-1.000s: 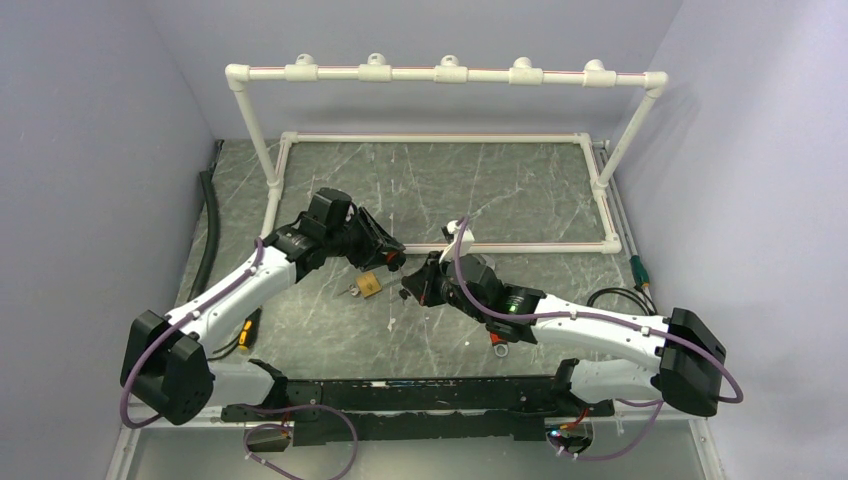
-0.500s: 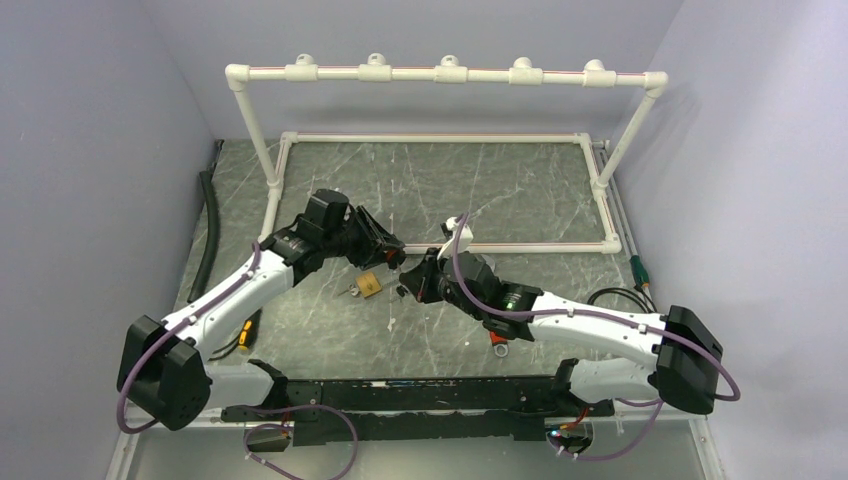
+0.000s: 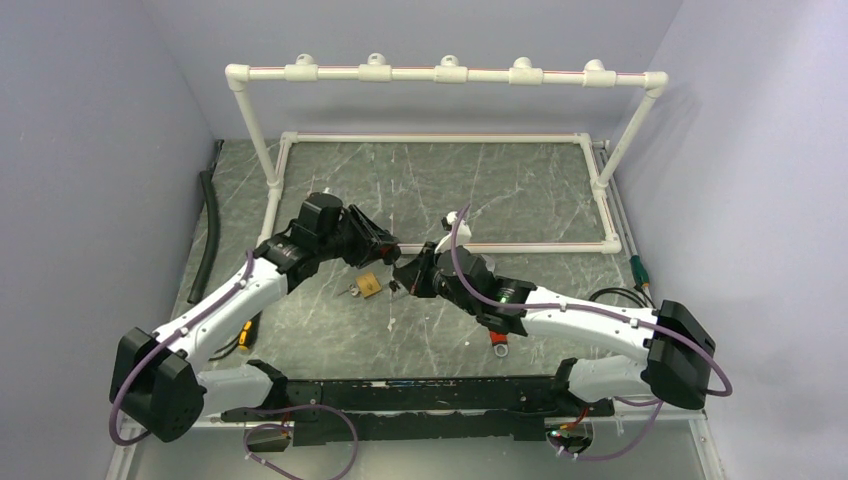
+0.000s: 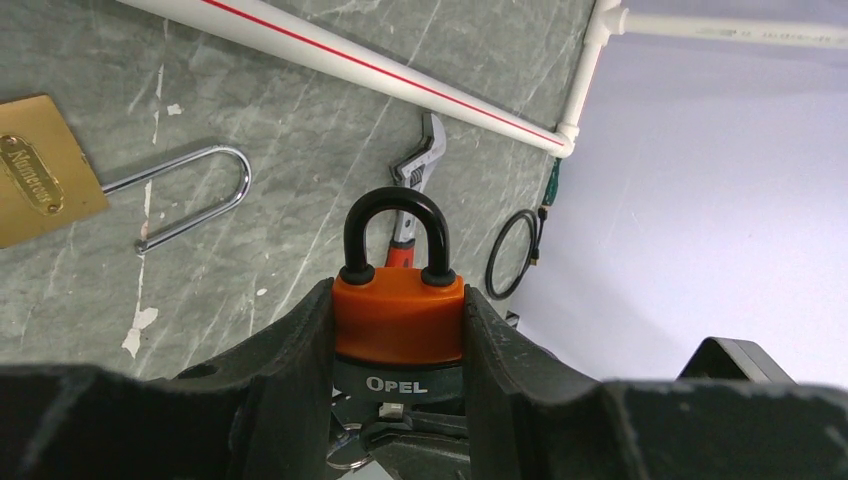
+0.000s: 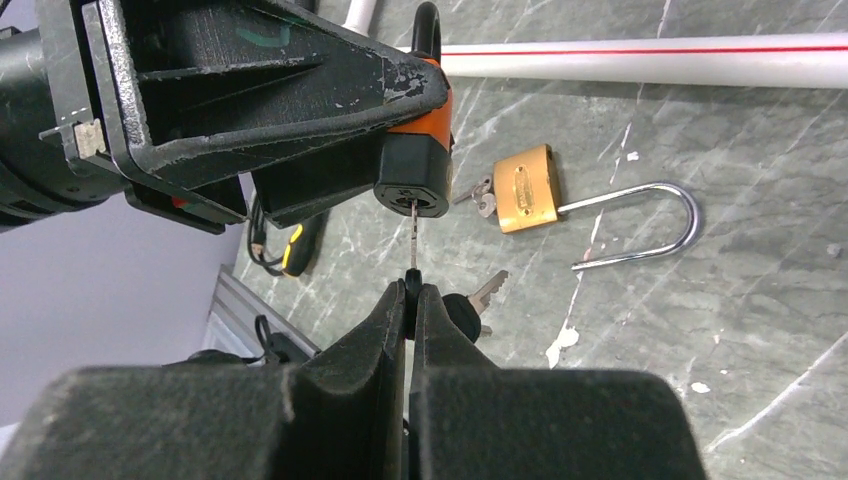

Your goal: Unlock with the key

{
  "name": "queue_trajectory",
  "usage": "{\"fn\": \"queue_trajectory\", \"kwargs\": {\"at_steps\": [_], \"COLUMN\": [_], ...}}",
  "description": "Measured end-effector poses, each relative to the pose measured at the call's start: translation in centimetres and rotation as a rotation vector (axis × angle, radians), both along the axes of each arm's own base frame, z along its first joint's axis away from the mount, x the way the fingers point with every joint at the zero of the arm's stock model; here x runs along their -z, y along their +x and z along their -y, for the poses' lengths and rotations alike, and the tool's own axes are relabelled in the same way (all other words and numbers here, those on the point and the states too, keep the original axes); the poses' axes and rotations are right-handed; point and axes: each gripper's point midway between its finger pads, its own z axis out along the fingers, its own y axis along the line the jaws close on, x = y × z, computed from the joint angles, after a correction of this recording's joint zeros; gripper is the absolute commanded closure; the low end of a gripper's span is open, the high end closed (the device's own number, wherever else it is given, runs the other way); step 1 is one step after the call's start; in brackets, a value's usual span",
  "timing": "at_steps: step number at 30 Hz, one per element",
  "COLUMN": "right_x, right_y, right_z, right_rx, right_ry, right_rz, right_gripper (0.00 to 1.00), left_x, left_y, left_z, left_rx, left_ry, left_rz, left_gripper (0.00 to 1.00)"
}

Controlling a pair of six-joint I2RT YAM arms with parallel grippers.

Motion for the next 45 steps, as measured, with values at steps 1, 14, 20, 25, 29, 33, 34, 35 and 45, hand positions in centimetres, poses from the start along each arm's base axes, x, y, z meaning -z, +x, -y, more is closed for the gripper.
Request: {"fn": "queue_trajectory", "kwargs": {"at_steps": [1, 14, 20, 25, 29, 33, 34, 35, 45], "right_x": [0.0, -0.6, -1.2, -1.4, -1.6, -1.9, -2.0, -2.0, -2.3], "right_y": [0.0, 0.5, 0.6, 0.8, 0.9, 1.2, 1.2, 1.2, 1.3], "right_z": [-0.1, -0.8, -1.0, -1.1, -1.3, -1.5, -1.6, -1.6, -1.5], "right_rx": [0.003, 0.037, 0.044, 0.05, 0.049, 0.045, 0.042, 0.04, 0.024], "right_ry": [0.006, 0.052, 0.073, 0.076, 0.074, 0.083, 0.084, 0.085, 0.083], "right_rz": [-0.005, -0.045, -0.053, -0.063, -0.069, -0.077, -0.079, -0.081, -0.1], "right_gripper": [1.0, 1.0, 1.0, 1.0, 1.0, 1.0, 1.0, 1.0, 1.0], "left_x": [0.0, -0.6, -1.2, -1.3, -1.4, -1.7, -1.8, -1.8, -1.9], "left_y": [0.0, 0.4, 0.4, 0.5, 0.6, 0.8, 0.9, 0.9, 0.9], "left_z": [-0.1, -0.8, -1.0, -1.3, -1.5, -1.8, -1.8, -1.9, -2.0], "left_rx": [-0.004, -0.045, -0.057, -0.07, -0.081, -0.098, -0.101, -0.103, -0.102], "left_ry": [0.001, 0.009, 0.005, 0.01, 0.013, 0.015, 0.015, 0.016, 0.025], "left_rz": [0.003, 0.033, 0.054, 0.063, 0.072, 0.09, 0.092, 0.094, 0.106], "left_gripper": [1.0, 1.0, 1.0, 1.0, 1.0, 1.0, 1.0, 1.0, 1.0]}}
